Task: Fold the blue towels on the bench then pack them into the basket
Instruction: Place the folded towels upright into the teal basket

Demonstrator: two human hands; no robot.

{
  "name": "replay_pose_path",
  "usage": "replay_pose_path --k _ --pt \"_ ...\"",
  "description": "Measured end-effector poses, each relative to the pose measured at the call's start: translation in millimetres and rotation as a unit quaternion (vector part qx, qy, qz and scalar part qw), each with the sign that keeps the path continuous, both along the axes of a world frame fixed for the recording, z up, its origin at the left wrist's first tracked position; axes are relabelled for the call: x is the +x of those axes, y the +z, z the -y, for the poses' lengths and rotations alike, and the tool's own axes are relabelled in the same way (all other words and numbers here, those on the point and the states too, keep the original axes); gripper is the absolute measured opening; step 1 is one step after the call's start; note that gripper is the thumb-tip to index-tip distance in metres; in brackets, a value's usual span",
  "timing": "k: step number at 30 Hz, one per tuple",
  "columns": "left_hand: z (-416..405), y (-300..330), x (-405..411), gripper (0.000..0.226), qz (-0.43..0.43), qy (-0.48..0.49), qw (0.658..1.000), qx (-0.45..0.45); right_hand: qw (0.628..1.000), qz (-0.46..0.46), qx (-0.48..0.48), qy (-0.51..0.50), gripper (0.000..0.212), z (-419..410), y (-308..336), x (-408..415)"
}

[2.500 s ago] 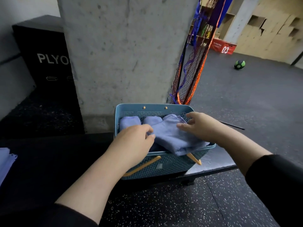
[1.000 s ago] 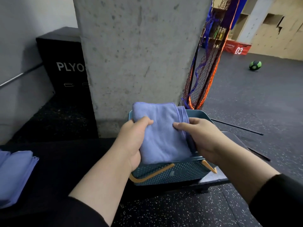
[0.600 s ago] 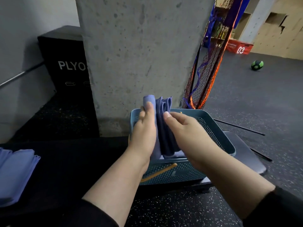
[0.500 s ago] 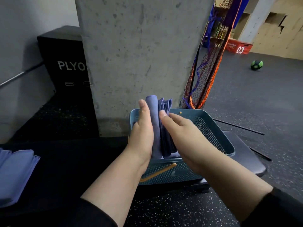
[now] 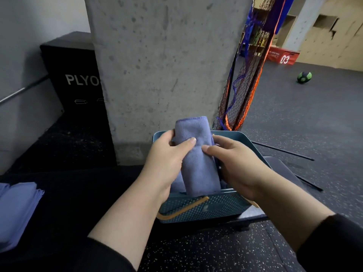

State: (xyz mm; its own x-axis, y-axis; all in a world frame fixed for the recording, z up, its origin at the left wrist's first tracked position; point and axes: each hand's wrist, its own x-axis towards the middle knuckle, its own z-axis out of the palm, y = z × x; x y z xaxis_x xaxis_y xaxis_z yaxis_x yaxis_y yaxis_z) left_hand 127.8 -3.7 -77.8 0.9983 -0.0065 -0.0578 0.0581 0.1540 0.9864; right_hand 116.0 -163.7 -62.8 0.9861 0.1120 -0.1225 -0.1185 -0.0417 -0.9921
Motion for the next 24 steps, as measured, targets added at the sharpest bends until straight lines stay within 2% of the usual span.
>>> replay_pose_path --k 4,7,10,14,15,16,18,19,20,21,23,24 --pt "-5 2 1 0.03 0.016 0.029 0.999 -0.007 0.999 0.013 -0.03 0.023 0.025 -10 6 0" --pt "-17 1 9 0.04 0.036 0.061 0.996 0.062 1.0 0.016 -0.019 -0.006 0.029 -15 5 17" --pt "-37 3 15 0.029 0.054 0.129 0.985 0.098 0.999 0.0 -0.026 -0.042 0.023 -19 -2 40" --pt "-59 -1 13 0.026 0.038 0.15 0.976 0.155 0.993 -0.035 -0.11 -0.008 0.017 -35 -27 57" --pt "-62 -3 12 0.028 0.037 0.145 0.973 0.176 0.982 -0.026 -0.185 0.011 0.021 -40 -35 60" --pt "-65 -4 12 0.03 0.042 0.138 0.969 0.202 0.953 -0.005 -0.302 0.034 0.027 -44 -41 62" --pt "-68 -5 10 0.034 0.05 0.123 0.954 0.27 0.841 0.068 -0.536 0.037 0.027 -51 -46 63" --pt "-69 -6 10 0.034 0.053 0.116 0.946 0.298 0.804 0.124 -0.581 0.01 0.028 -52 -46 62" --pt "-71 -6 10 0.035 0.057 0.108 0.941 0.314 0.797 0.178 -0.577 -0.011 0.033 -50 -45 62" --pt "-73 -7 10 0.035 0.061 0.098 0.938 0.326 0.805 0.234 -0.545 -0.006 0.039 -48 -42 61" --pt "-75 -9 11 0.037 0.07 0.074 0.928 0.358 0.808 0.295 -0.5 0.102 0.049 -41 -35 62" --pt "-76 -11 12 0.035 0.079 0.057 0.917 0.387 0.797 0.281 -0.507 0.172 0.056 -39 -34 63"
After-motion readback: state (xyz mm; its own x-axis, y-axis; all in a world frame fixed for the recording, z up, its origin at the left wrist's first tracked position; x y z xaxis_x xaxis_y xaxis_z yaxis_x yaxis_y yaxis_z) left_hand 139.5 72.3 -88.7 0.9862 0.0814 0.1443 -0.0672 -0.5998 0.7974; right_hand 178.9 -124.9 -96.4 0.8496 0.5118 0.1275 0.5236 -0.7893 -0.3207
